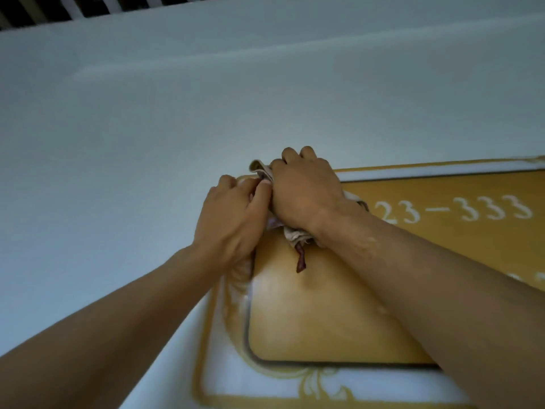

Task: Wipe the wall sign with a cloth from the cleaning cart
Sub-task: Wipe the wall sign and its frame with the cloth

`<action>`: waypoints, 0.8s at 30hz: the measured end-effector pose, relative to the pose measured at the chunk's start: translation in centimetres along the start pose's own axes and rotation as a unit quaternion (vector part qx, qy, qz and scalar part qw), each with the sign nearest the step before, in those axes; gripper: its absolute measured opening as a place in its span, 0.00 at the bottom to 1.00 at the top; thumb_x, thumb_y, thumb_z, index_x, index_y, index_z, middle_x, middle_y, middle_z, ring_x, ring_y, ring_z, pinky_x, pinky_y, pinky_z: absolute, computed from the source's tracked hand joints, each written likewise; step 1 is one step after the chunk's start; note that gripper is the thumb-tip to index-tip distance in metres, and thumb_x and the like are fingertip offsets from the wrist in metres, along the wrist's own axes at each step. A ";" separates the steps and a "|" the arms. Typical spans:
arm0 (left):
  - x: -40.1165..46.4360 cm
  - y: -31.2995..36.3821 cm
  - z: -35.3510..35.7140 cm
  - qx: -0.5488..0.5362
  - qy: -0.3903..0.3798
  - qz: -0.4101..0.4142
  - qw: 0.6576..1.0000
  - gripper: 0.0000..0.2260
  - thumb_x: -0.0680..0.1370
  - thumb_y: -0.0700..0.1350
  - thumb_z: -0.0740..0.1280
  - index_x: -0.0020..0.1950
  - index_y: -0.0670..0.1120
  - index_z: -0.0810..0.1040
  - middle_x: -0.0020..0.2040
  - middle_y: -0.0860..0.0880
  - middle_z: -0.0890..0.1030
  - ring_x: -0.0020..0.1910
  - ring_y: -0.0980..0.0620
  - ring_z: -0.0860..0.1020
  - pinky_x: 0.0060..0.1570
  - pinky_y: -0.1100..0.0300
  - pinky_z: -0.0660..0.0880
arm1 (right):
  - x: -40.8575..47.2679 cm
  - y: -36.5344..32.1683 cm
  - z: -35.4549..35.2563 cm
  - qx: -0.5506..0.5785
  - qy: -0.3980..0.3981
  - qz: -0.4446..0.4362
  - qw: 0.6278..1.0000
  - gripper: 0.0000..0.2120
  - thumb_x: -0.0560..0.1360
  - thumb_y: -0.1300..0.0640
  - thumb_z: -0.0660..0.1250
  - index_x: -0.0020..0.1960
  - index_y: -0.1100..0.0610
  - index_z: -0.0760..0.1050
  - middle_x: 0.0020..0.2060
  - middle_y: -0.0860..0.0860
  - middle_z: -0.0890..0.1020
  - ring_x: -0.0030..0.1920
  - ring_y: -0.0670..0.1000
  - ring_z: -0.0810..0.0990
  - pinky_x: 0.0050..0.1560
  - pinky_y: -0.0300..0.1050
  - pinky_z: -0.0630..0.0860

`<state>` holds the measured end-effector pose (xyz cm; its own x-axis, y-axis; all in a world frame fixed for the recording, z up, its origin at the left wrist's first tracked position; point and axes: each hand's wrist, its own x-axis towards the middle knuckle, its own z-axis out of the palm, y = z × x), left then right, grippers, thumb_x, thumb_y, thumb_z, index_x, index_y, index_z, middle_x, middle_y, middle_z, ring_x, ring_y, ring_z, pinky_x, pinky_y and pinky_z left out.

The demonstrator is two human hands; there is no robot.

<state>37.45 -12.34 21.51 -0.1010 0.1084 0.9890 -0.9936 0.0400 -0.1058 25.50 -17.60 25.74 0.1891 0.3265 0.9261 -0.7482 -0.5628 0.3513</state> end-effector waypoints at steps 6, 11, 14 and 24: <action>1.1 7.0 3.3 0.117 -0.067 0.029 0.990 0.11 0.82 0.47 0.51 0.50 0.48 0.72 0.71 0.43 0.73 0.76 0.40 0.61 0.73 0.36 0.57 | -2.3 6.3 -2.1 -0.021 -0.028 -0.002 0.999 0.18 0.78 0.49 0.64 0.65 0.56 0.72 0.62 0.54 0.73 0.64 0.57 0.68 0.59 0.53 0.69; 1.4 12.7 6.5 0.070 -0.019 0.047 0.996 0.12 0.80 0.44 0.52 0.37 0.48 0.65 0.47 0.42 0.79 0.49 0.38 0.75 0.55 0.42 0.71 | -4.3 11.8 -3.7 -0.017 -0.039 0.012 0.999 0.17 0.78 0.49 0.65 0.64 0.56 0.73 0.62 0.54 0.73 0.63 0.57 0.68 0.59 0.53 0.70; 1.5 15.9 9.0 0.089 0.012 0.063 0.994 0.17 0.78 0.46 0.47 0.41 0.45 0.73 0.48 0.40 0.81 0.56 0.35 0.76 0.60 0.39 0.70 | -5.4 15.4 -4.8 -0.030 -0.049 0.014 0.998 0.16 0.79 0.51 0.63 0.64 0.56 0.73 0.62 0.54 0.73 0.63 0.57 0.68 0.60 0.53 0.69; 2.8 27.2 16.4 0.197 -0.029 0.091 0.976 0.23 0.79 0.47 0.44 0.56 0.44 0.78 0.65 0.43 0.80 0.74 0.38 0.67 0.72 0.37 0.59 | -10.1 27.9 -7.6 -0.056 -0.061 0.049 0.995 0.16 0.79 0.52 0.63 0.65 0.56 0.72 0.62 0.54 0.73 0.64 0.57 0.68 0.63 0.54 0.69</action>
<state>9.26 -27.21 23.06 -0.2683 0.0208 0.9631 -0.9004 -0.3609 -0.2431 -2.16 -30.82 25.19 0.1824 0.1751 0.9675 -0.8319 -0.4970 0.2467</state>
